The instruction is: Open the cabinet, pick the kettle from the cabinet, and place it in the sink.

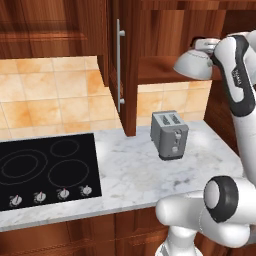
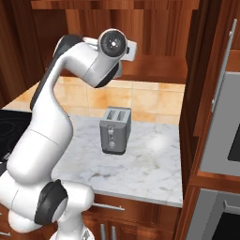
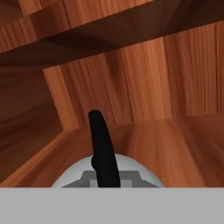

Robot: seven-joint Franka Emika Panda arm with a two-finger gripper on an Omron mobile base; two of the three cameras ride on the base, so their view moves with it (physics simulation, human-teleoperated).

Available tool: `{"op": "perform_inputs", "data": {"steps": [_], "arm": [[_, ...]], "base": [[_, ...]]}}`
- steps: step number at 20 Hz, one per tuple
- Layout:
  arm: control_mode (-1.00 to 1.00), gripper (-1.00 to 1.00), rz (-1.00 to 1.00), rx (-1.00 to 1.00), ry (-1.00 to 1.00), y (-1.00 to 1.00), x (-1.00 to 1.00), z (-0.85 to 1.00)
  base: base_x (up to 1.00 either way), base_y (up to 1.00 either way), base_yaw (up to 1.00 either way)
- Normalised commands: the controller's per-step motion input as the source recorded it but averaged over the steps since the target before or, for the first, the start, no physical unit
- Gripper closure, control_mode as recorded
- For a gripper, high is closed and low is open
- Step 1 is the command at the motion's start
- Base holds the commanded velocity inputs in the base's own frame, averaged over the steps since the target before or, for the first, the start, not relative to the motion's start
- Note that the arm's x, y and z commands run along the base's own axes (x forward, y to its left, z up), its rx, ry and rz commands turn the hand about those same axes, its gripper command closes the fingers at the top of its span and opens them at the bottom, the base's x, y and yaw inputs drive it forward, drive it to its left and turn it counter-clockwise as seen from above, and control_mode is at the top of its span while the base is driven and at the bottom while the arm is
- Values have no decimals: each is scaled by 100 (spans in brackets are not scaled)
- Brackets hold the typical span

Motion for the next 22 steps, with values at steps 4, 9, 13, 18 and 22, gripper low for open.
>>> {"op": "perform_inputs", "data": {"steps": [4,9,13,18,22], "arm": [[-100,100,0,0,-4,0,-61,8],[-100,100,1,-1,3,0,-61,1],[-100,100,1,-5,1,2,-62,-1],[-100,100,0,-9,0,12,-61,-10],[-100,100,0,-4,-6,15,-61,-24]], "base": [[0,0,0],[0,0,0],[0,0,0],[0,0,0],[0,0,0]]}}
